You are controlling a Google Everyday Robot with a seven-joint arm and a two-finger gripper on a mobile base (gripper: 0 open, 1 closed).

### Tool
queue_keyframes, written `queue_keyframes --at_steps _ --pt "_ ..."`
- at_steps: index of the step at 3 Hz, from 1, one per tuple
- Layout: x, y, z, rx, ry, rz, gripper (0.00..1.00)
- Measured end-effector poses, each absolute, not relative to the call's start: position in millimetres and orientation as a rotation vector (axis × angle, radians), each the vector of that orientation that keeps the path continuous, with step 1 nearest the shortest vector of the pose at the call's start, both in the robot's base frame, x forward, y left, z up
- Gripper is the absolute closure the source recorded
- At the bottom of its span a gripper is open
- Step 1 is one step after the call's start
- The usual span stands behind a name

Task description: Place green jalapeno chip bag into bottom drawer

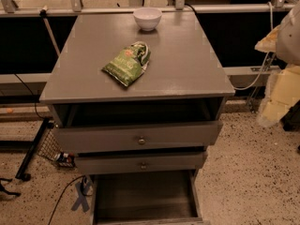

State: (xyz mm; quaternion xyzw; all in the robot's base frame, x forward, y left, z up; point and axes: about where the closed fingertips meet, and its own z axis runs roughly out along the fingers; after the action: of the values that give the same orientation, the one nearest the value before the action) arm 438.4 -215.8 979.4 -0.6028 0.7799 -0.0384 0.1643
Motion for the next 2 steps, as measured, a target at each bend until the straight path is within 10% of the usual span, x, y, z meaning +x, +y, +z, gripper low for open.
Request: queue_keyframes --at_steps 2 --pt "479.7 -200.7 976.8 -1.695 2.137 -0.052 0.0"
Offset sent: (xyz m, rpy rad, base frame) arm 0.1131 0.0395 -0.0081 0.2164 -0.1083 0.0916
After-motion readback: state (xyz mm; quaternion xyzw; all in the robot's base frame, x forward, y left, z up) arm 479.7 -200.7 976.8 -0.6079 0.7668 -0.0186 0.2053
